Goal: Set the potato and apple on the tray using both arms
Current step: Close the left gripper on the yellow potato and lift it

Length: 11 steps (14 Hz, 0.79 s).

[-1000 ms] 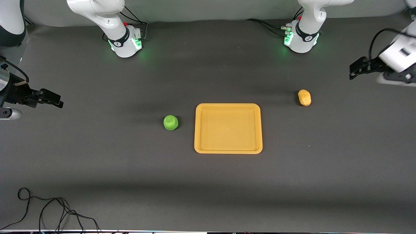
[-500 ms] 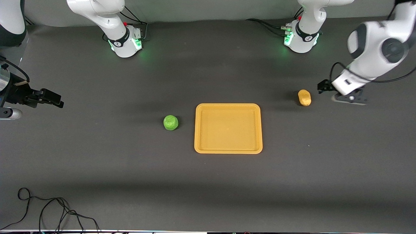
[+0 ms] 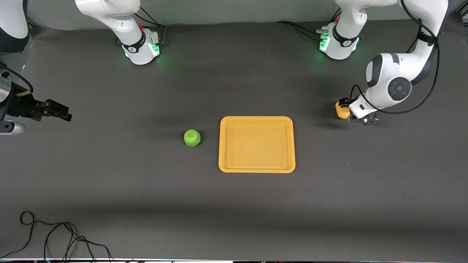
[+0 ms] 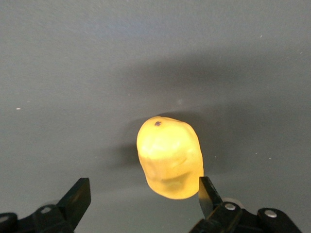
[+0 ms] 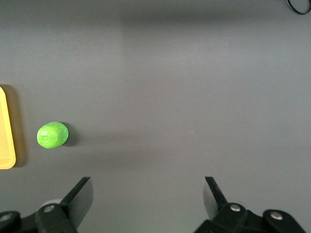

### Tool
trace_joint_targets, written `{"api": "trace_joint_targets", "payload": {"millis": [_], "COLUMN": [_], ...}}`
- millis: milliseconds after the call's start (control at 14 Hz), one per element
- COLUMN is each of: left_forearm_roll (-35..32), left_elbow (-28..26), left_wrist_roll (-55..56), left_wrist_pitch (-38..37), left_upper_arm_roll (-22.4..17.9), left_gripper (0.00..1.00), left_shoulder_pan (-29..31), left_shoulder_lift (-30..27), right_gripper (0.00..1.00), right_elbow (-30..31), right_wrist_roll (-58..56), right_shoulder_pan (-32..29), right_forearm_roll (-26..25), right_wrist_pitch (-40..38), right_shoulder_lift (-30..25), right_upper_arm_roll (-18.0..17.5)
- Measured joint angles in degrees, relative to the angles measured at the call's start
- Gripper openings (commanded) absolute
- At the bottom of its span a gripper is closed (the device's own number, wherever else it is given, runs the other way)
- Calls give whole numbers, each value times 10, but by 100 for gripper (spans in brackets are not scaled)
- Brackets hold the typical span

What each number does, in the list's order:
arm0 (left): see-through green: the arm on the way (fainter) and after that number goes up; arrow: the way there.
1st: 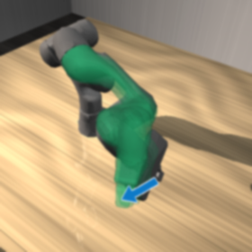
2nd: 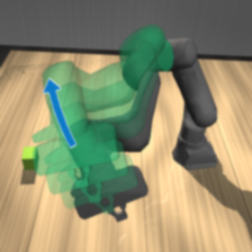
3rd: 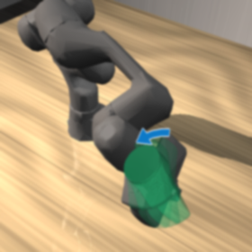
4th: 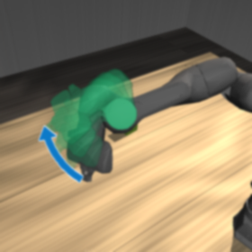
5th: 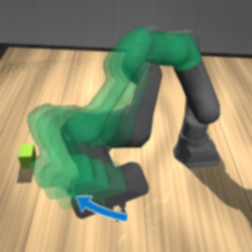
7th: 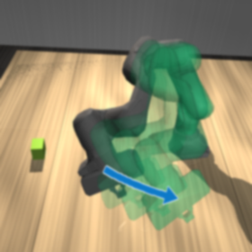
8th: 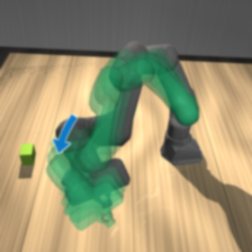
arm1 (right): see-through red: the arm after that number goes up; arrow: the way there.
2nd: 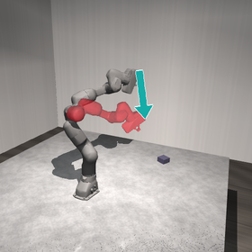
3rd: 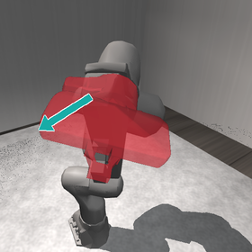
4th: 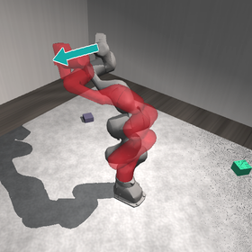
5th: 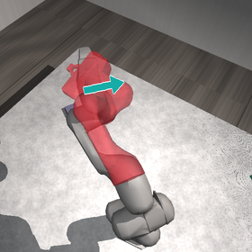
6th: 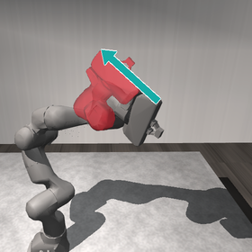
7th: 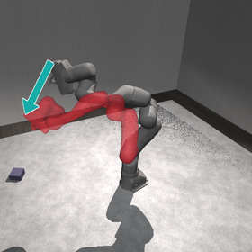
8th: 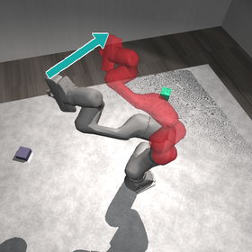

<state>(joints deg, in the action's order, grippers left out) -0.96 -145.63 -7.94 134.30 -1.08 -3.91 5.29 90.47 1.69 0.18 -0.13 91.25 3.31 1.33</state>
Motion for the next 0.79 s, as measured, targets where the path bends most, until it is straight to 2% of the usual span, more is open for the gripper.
{"api": "trace_joint_targets", "payload": {"millis": [143,214,286,429,500,643,786], "left_forearm_roll": [8,24,44,65,69,72,91], "left_elbow": [5,8,9,9,9,15,39], "left_wrist_roll": [-11,-28,-46,-62,-63,-64,-46], "left_wrist_pitch": [2,2,4,7,7,-2,-47], "left_upper_arm_roll": [1,1,1,1,1,2,6], "left_gripper": [81,77,69,38,28,14,12], "left_shoulder_pan": [-3,-3,-3,-3,-3,-4,-12], "left_shoulder_lift": [9,14,18,25,27,23,7], "right_gripper": [100,100,100,100,100,100,100], "right_elbow": [0,0,0,0,0,0,0], "right_wrist_roll": [0,0,0,0,0,0,0], "right_shoulder_pan": [0,0,0,0,0,0,0], "right_forearm_roll": [0,0,0,0,0,0,0], "right_wrist_pitch": [0,0,0,0,0,0,0], "right_shoulder_lift": [0,0,0,0,0,0,0], "right_upper_arm_roll": [0,0,0,0,0,0,0]}}
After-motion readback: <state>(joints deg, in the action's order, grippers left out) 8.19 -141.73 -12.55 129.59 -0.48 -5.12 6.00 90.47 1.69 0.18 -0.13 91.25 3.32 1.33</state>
